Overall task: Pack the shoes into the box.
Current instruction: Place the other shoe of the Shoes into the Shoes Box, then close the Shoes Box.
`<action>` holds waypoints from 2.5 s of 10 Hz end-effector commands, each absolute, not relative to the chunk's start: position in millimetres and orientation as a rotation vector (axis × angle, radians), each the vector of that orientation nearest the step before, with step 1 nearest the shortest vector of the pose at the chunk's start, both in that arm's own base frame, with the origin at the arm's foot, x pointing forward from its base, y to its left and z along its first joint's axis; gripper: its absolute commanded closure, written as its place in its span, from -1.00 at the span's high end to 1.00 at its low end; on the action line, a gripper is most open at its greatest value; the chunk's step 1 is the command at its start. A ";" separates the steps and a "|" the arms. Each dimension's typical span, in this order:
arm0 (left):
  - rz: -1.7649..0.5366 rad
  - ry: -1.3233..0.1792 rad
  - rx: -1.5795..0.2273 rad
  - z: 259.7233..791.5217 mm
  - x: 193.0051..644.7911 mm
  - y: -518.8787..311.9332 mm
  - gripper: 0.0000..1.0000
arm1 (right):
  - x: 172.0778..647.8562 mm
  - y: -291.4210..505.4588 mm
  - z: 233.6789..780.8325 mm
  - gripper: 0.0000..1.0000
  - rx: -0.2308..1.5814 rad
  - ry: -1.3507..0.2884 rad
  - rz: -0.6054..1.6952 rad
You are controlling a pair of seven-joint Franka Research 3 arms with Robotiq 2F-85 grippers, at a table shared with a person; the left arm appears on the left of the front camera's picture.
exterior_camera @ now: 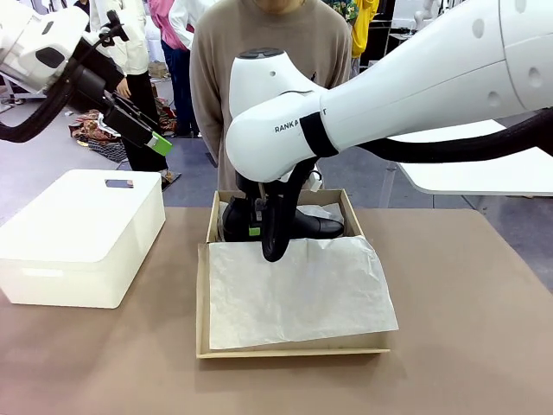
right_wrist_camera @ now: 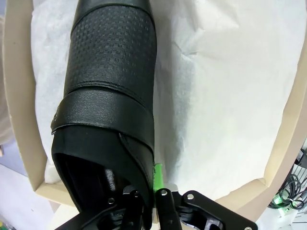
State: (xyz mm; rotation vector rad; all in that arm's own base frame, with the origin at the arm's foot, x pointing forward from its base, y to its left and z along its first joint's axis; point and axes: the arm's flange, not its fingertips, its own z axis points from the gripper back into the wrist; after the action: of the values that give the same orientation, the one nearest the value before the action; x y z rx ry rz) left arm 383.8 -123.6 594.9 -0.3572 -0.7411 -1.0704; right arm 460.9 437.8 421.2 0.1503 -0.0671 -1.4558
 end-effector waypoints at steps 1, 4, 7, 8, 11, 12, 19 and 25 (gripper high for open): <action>-1.075 -0.748 -0.380 594.4 384.6 -122.8 1.00 | 456.0 436.5 417.5 -1.00 0.178 -0.081 -1.494; -1.075 -0.748 -0.380 594.4 384.6 -122.8 1.00 | 456.3 439.2 410.6 -1.00 0.184 -0.077 -1.513; -1.075 -0.748 -0.380 594.4 384.6 -122.8 1.00 | 457.2 440.5 407.7 -1.00 0.177 -0.057 -1.534; -1.075 -0.748 -0.380 594.4 384.6 -122.8 1.00 | 457.8 441.0 407.3 -1.00 0.175 -0.056 -1.536; -1.075 -0.748 -0.380 594.4 384.6 -122.8 1.00 | 457.6 441.9 415.8 -0.60 0.171 -0.012 -1.523; -1.075 -0.748 -0.380 594.4 384.6 -122.8 1.00 | 458.3 441.5 424.9 -0.20 0.169 -0.012 -1.527; -1.075 -0.748 -0.380 594.4 384.6 -122.8 1.00 | 470.4 435.9 497.2 1.00 0.133 0.016 -1.534; -1.075 -0.748 -0.380 594.4 384.6 -122.8 1.00 | 467.9 437.8 498.0 1.00 0.142 0.004 -1.552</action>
State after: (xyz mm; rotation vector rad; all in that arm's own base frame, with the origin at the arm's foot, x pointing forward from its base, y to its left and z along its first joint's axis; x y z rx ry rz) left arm 383.8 -123.6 594.9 -0.3572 -0.7411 -1.0704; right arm 468.0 438.3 496.8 0.1399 0.0050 -1.5518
